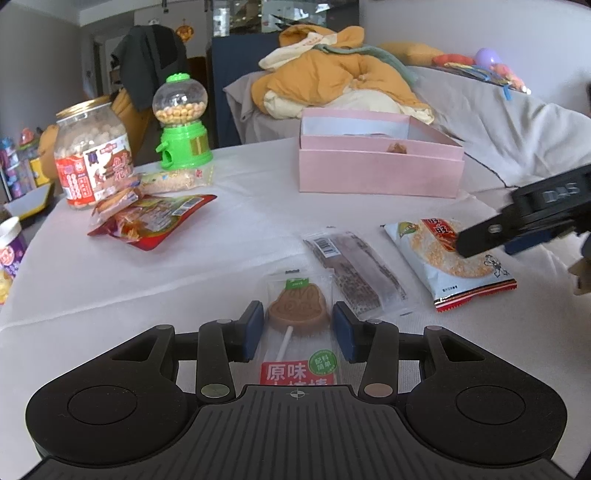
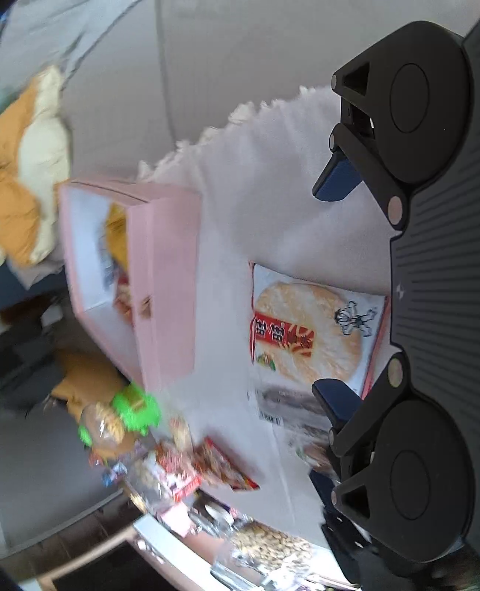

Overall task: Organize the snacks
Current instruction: 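Grasp the rice cracker bag with the right tool and lift it toward the box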

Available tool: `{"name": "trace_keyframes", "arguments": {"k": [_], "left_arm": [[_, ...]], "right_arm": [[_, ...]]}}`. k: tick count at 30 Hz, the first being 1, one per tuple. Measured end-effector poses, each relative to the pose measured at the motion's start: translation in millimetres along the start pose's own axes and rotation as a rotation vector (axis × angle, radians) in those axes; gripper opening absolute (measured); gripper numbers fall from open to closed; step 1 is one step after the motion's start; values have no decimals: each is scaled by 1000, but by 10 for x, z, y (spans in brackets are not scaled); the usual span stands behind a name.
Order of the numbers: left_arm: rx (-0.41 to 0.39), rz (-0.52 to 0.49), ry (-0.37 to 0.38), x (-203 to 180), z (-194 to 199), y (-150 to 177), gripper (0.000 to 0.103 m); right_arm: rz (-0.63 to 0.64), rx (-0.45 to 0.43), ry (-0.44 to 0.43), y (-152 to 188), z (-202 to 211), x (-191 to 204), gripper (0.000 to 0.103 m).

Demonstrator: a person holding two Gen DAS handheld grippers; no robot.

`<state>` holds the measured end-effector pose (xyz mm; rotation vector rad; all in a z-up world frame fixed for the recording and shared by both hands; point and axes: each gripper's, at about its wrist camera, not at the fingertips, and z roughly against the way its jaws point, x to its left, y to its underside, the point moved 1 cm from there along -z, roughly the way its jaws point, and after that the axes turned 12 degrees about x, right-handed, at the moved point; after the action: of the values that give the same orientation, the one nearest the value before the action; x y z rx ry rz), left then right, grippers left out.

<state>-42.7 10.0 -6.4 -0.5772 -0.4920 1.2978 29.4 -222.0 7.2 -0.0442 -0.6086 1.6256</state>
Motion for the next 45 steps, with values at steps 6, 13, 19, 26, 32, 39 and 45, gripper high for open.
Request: {"name": "trace_keyframes", "arguments": {"k": [6, 13, 19, 26, 32, 39, 45], "left_arm": [[-1, 0, 0, 2, 0, 2, 48], [0, 3, 2, 9, 1, 5, 48], [1, 5, 4, 9, 2, 2, 48], [8, -8, 7, 18, 0, -10, 47], [-51, 3, -40, -7, 145, 64, 42], [-127, -4, 117, -88, 514, -224, 42], [-186, -26, 214, -327, 288, -1427, 42]], "right_arm": [[102, 33, 146, -113, -312, 494, 103], [254, 24, 262, -61, -443, 864, 93], [256, 34, 201, 103, -97, 622, 76], [197, -78, 113, 57, 540, 323, 76], [164, -127, 79, 18, 714, 137, 76], [223, -225, 139, 230, 626, -157, 76], [212, -244, 52, 57, 457, -280, 76]]}}
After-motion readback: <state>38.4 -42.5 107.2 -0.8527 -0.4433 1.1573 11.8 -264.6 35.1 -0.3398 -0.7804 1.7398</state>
